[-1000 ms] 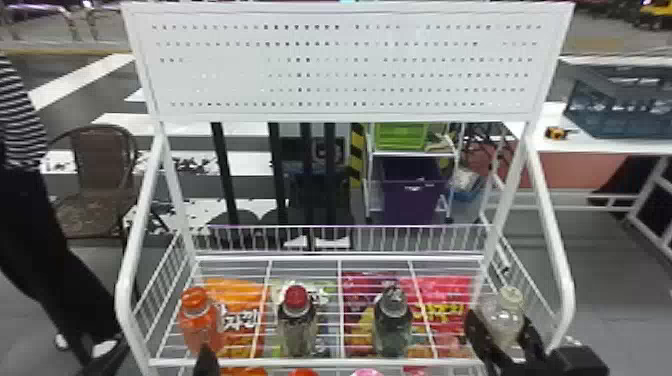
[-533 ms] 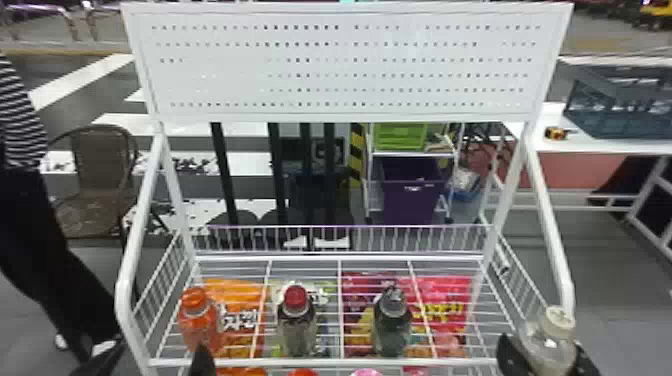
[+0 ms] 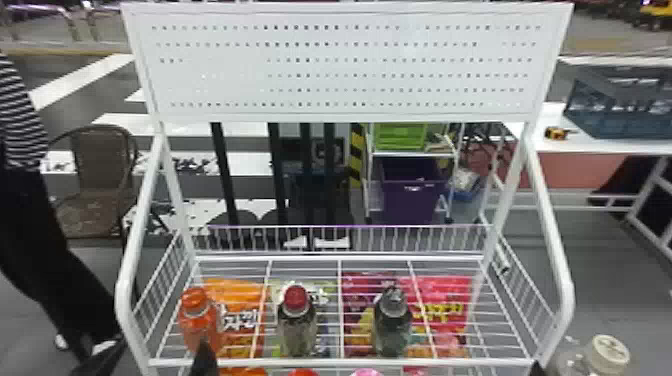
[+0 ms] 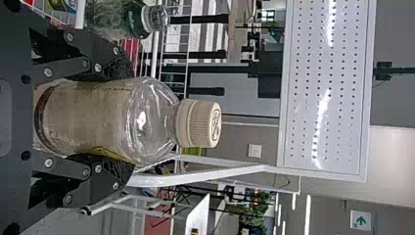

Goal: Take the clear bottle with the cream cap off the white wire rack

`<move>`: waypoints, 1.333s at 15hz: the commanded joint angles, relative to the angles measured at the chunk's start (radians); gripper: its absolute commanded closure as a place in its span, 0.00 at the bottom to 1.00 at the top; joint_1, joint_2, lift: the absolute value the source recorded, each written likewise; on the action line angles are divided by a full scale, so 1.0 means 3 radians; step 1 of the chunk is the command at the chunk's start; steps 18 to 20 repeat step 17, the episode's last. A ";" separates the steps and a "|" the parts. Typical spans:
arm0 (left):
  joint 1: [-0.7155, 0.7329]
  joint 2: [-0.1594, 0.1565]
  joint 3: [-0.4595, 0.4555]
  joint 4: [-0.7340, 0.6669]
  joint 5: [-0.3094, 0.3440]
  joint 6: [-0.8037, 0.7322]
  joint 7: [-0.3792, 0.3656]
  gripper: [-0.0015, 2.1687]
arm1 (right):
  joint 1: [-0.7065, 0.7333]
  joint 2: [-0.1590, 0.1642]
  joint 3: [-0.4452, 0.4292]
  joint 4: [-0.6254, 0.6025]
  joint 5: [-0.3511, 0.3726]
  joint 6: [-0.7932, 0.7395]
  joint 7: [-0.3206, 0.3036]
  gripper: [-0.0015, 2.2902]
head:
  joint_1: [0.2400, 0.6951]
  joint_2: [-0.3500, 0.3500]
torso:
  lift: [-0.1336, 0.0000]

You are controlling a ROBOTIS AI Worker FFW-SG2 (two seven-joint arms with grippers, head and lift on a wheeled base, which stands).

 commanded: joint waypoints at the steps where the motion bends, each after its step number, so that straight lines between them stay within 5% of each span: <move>1: 0.0038 0.0000 -0.0001 -0.0004 -0.0022 -0.0048 0.0011 0.07 | 0.0030 0.0003 0.0003 -0.0006 -0.0001 -0.0062 0.0000 0.70 | 0.57 0.50 | 1.00; 20: 0.0069 0.0000 0.0005 -0.0004 -0.0028 -0.0150 0.0016 0.07 | 0.0122 0.0003 -0.0007 -0.0082 -0.0082 -0.0175 0.0051 0.70 | 0.57 0.50 | 1.00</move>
